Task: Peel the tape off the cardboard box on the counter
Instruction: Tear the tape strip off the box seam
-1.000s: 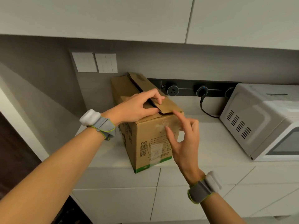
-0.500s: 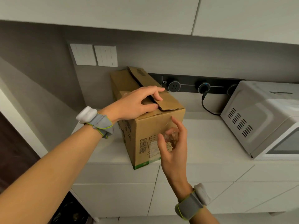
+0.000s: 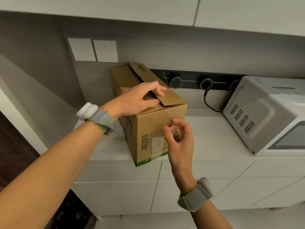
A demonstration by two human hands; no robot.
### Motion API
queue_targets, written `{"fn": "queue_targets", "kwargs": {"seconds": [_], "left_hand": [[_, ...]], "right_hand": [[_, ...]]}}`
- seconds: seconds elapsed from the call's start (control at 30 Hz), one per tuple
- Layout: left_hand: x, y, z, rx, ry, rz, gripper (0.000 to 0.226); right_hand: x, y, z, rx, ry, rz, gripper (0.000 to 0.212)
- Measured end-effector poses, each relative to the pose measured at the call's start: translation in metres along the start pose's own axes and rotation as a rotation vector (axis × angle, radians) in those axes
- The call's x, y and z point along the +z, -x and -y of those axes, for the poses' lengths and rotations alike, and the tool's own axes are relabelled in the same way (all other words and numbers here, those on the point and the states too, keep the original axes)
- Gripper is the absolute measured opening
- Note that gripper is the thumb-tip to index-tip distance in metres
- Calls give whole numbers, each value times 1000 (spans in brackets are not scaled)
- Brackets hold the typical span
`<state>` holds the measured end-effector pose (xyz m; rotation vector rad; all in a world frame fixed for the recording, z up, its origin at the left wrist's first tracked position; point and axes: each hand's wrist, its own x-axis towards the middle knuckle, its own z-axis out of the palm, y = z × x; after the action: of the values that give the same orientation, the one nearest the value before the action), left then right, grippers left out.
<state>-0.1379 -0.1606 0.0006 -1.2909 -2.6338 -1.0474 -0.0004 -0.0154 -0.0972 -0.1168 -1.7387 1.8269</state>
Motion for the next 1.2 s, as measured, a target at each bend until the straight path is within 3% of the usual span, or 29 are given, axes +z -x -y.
{"fn": "queue_targets", "kwargs": {"seconds": [0.37, 0.53, 0.8, 1.0, 1.2], "left_hand": [[-1, 2, -1, -5, -4, -7, 21], [0, 1, -2, -2, -9, -16, 20], [0, 4, -2, -21, -10, -27, 18], [1, 3, -3, -23, 10, -34, 20], [1, 3, -2, -20, 21, -40, 22]], "right_hand": [[0, 0, 8, 104, -53, 25, 18], [-2, -3, 19, 88, -24, 168, 10], [-3, -15, 25, -311, 276, 132, 33], [-9, -39, 21, -555, 507, 246, 32], [-16, -51, 21, -698, 554, 246, 32]]}}
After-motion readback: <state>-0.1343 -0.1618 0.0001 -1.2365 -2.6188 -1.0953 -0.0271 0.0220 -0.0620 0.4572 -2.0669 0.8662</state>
